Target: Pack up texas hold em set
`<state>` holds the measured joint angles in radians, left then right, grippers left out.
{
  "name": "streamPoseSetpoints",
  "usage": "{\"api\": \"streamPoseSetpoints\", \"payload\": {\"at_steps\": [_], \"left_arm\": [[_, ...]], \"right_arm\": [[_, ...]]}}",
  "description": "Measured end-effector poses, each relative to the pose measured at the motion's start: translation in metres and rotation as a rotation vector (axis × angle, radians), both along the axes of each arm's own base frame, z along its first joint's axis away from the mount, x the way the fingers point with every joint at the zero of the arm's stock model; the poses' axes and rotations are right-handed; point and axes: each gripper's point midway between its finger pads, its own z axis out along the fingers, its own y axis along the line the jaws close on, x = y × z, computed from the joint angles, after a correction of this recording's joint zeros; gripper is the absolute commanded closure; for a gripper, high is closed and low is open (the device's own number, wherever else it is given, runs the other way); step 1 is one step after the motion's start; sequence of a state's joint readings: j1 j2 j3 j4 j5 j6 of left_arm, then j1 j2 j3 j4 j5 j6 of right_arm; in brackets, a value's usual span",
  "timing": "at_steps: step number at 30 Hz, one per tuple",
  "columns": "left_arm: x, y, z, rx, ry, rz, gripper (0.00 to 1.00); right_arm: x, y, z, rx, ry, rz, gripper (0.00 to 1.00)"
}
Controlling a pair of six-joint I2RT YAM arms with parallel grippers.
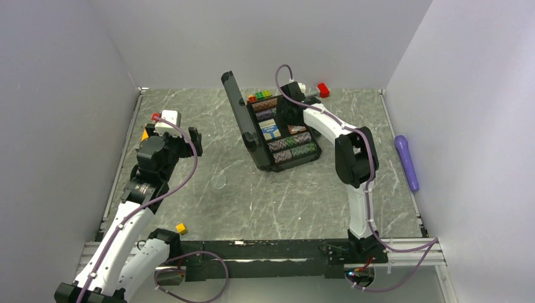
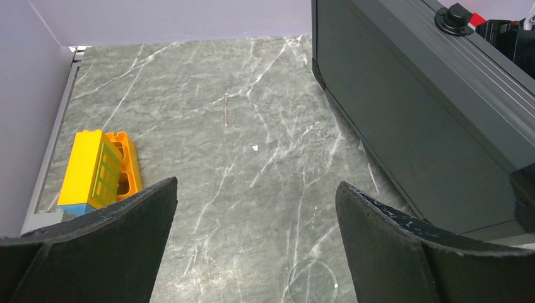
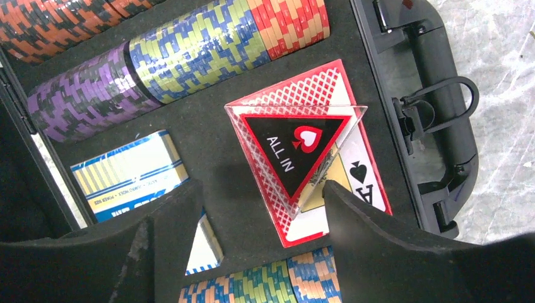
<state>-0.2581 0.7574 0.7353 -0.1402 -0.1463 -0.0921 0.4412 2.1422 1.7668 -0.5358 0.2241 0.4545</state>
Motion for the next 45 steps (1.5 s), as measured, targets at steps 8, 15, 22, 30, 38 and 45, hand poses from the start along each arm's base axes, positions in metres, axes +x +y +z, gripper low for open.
{"api": "streamPoseSetpoints", "payload": {"at_steps": [8,15,22,30,38,45], "left_arm": [[-0.001,-0.001,-0.018,-0.015,0.071,0.007,0.01],[-0.006,-0.004,-0.062,-0.03,0.251,0.016,0.01],[-0.016,-0.041,-0.132,0.009,0.518,-0.06,0.01],[-0.028,-0.069,-0.201,0.11,0.783,-0.119,0.01],[-0.037,-0.075,-0.224,0.121,0.886,-0.123,0.01],[-0.039,-0.076,-0.239,0.135,0.959,-0.117,0.01]], "right_arm": [[-0.007,-0.001,0.008,-0.008,0.006,0.036,0.03],[-0.026,-0.014,0.052,-0.013,-0.051,0.073,0.0],[-0.047,-0.046,0.099,0.019,-0.159,0.071,0.01],[-0.075,-0.085,0.089,0.107,-0.16,0.05,0.03],[-0.08,-0.083,0.079,0.16,-0.142,0.077,0.05],[-0.077,-0.077,0.083,0.189,-0.161,0.101,0.07]]}}
